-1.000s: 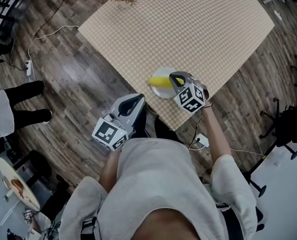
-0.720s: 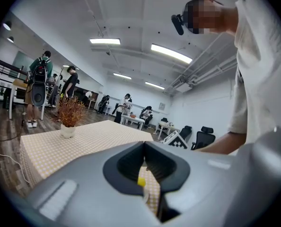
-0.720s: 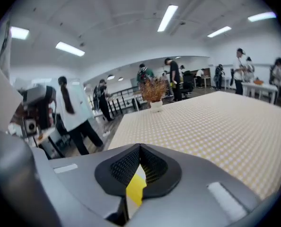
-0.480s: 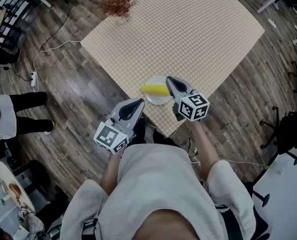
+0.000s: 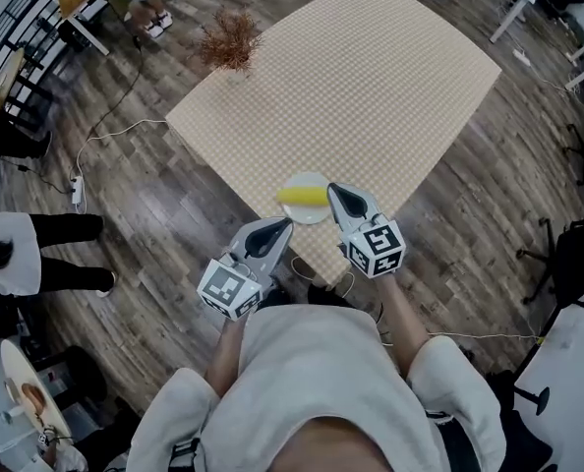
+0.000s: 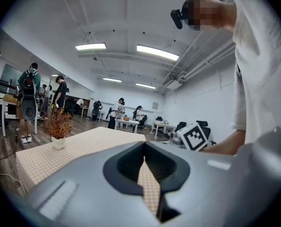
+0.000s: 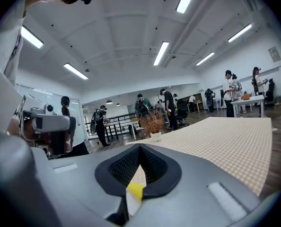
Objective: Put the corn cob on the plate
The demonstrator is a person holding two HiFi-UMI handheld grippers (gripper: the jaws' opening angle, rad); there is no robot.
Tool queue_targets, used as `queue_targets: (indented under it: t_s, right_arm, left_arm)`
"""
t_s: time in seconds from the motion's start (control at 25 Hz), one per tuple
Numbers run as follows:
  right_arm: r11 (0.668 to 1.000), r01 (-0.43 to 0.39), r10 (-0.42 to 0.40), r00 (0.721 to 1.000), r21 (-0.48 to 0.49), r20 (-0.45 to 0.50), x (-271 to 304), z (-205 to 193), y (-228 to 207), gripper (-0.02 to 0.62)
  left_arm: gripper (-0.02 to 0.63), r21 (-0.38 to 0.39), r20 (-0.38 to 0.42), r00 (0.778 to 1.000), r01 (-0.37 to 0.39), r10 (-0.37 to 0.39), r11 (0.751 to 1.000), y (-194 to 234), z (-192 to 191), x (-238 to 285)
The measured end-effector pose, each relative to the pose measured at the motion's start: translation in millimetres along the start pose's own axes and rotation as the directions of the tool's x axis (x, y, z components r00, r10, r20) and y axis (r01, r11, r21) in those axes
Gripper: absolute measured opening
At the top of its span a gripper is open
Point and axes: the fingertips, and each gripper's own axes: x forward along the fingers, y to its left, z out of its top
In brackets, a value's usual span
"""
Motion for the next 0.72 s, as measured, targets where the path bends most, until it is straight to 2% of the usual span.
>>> queue_targets:
  t_s: [0.16,0.4,0.72]
  right_arm:
    - [0.996,0.085,-0.083,0.995,-0.039,0.046,-33,8,33,-0.003]
    - [0.979,0.201,-0.197,0.975,-0.032,0.107,-65,16,109,-0.003]
    - [0.958,0.286,-0.283,0.954,-0.015,0.098,-84,-8,196,-0.003]
  left_arm:
    - [0.008,0.008,0.033,0.999,0.029,-0.029,1.000,-4,4,-22]
    - [0.008,0.024,0.029,0.997,0.066,-0.067,0.998,-2,-5,-101]
    - [0.008,0.016,0.041,0.991,0.123,-0.124,0.992,2,-16,-189]
